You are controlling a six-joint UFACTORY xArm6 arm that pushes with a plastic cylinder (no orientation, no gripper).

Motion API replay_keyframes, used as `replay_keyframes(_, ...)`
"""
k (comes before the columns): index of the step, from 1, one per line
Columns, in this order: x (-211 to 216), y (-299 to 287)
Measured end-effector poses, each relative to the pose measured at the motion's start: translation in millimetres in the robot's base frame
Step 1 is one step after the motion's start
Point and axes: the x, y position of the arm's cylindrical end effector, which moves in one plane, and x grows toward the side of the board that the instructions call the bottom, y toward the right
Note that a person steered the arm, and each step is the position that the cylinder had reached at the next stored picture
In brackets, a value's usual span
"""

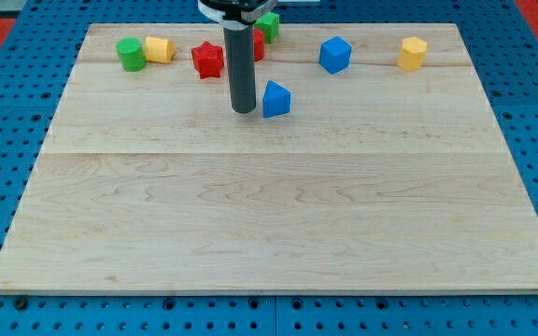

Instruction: Push the red star towards the red circle

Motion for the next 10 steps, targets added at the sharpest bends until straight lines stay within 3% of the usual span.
replay_keyframes(2,-56.4,117.3)
replay_keyframes(3,-17.0,95.5)
replay_keyframes(4,-2.7,-33.1)
replay_keyframes(5,-30.1,-137.7)
replay_keyframes(7,-92.7,-63.9)
replay_keyframes(8,-97.7,-83.6)
replay_keyframes(9,-150.6,-75.3)
replay_keyframes(10,-156.6,-126.0)
